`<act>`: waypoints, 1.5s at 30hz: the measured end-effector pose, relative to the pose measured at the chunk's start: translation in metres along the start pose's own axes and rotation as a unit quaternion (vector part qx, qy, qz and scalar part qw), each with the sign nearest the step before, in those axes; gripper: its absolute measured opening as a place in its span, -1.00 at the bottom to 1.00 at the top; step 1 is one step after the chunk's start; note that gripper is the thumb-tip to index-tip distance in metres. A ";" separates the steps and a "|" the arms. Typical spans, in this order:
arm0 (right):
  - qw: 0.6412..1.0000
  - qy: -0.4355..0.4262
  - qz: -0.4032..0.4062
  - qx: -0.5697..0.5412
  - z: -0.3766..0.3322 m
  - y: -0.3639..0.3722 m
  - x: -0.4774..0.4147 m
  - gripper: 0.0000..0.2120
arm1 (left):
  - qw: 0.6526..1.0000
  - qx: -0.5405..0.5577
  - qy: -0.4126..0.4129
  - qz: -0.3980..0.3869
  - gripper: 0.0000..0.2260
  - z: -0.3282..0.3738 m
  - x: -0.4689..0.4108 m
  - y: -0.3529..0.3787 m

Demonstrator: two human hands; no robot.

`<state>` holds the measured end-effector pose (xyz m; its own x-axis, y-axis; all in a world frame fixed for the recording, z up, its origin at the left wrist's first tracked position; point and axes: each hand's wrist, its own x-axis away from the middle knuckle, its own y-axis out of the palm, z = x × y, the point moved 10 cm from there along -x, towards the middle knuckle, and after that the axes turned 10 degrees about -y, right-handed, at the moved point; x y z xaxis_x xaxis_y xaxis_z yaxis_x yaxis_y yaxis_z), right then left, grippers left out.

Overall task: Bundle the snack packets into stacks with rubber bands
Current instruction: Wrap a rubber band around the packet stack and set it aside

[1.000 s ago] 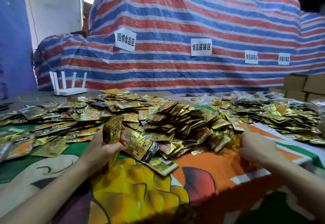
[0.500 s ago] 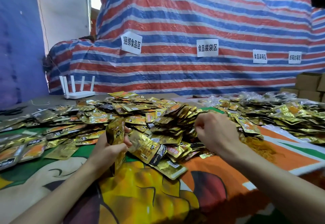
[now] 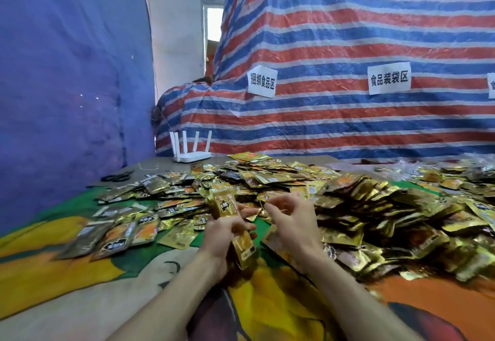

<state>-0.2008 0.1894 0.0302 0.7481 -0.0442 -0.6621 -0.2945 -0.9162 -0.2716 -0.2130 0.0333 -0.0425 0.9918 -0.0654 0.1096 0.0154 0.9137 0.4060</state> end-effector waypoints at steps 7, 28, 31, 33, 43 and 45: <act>0.996 -0.009 -0.082 -0.041 0.008 0.027 0.011 -0.97 | 0.998 -0.059 -0.006 0.034 -0.80 -0.006 -0.004 -0.009; 0.806 0.163 -0.105 -0.560 0.001 0.031 0.013 -0.79 | 0.977 0.115 -0.029 -0.180 -0.66 0.012 0.015 0.024; 0.754 0.166 -0.095 -0.629 -0.001 0.028 0.012 -0.70 | 0.971 0.096 -0.075 -0.208 -0.70 -0.001 0.019 0.035; 0.769 0.170 -0.099 -0.608 -0.001 0.030 0.012 -0.63 | 0.968 0.084 -0.096 -0.214 -0.75 -0.005 0.020 0.037; 0.926 0.165 -0.049 -0.337 0.027 0.030 0.020 -0.53 | 0.993 0.073 -0.023 0.087 -0.87 0.005 -0.003 -0.028; 0.922 0.176 -0.085 -0.333 0.025 0.044 0.027 -0.43 | 0.986 0.107 0.016 0.125 -0.76 0.014 -0.002 -0.039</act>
<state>-0.2087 0.1577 -0.0174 0.9313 0.1032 -0.3493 0.1876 -0.9579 0.2172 -0.2171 -0.0076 -0.0458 0.9646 0.1672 0.2039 -0.2543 0.7942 0.5518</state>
